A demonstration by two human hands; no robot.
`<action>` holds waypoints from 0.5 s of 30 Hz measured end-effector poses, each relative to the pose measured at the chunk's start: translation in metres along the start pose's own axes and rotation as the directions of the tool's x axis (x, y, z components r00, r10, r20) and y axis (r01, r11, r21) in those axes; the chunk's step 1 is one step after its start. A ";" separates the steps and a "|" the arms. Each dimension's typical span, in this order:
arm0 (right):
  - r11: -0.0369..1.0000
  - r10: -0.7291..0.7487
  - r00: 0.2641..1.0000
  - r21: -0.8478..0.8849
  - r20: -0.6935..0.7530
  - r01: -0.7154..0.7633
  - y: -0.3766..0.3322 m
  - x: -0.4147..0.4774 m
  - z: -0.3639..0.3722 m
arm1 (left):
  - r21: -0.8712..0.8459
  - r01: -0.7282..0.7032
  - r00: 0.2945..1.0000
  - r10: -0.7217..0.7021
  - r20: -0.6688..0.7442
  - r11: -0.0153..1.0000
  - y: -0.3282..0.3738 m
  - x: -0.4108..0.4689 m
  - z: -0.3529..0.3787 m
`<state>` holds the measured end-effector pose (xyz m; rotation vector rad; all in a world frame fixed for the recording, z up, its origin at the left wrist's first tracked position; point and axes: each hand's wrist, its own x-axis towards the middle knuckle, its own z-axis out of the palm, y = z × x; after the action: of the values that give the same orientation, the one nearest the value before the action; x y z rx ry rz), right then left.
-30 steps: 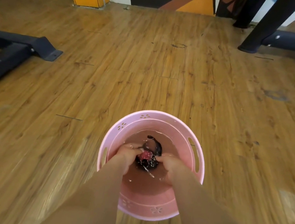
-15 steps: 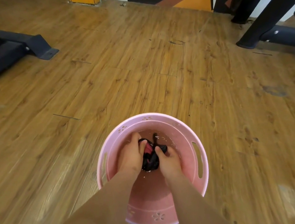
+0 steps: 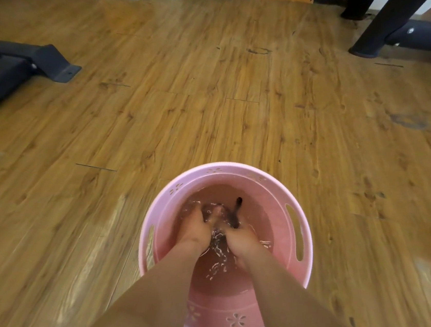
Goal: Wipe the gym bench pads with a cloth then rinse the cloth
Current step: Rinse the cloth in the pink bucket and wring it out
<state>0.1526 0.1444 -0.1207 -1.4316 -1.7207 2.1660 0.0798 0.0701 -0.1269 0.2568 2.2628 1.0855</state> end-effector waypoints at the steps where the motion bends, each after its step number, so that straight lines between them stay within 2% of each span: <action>1: 1.000 0.016 1.000 0.025 -0.004 -0.016 0.001 0.001 0.002 | 0.014 0.028 0.999 -0.028 0.016 1.000 -0.001 0.001 0.000; 3: 0.999 -0.021 1.000 0.040 -0.008 0.021 0.001 0.003 0.004 | 0.054 0.030 0.999 -0.031 0.017 0.998 -0.002 0.001 -0.001; 7: 0.994 -0.080 0.994 -0.082 -0.077 0.074 -0.003 0.006 0.003 | 0.119 -0.138 0.989 0.144 -0.044 0.983 0.007 -0.002 -0.003; 11: 0.992 -0.114 0.989 -0.068 -0.098 0.107 -0.011 0.006 0.000 | 0.240 -0.255 0.958 0.278 -0.067 0.937 0.020 -0.008 -0.003; 15: 0.989 -0.145 0.971 -0.012 -0.188 0.146 -0.012 0.008 -0.003 | 0.249 -0.290 0.941 0.323 -0.105 0.924 0.021 -0.011 0.002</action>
<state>0.1441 0.1557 -0.1162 -1.4091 -1.6982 1.8927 0.0883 0.0805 -0.1075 0.6690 2.5414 1.0191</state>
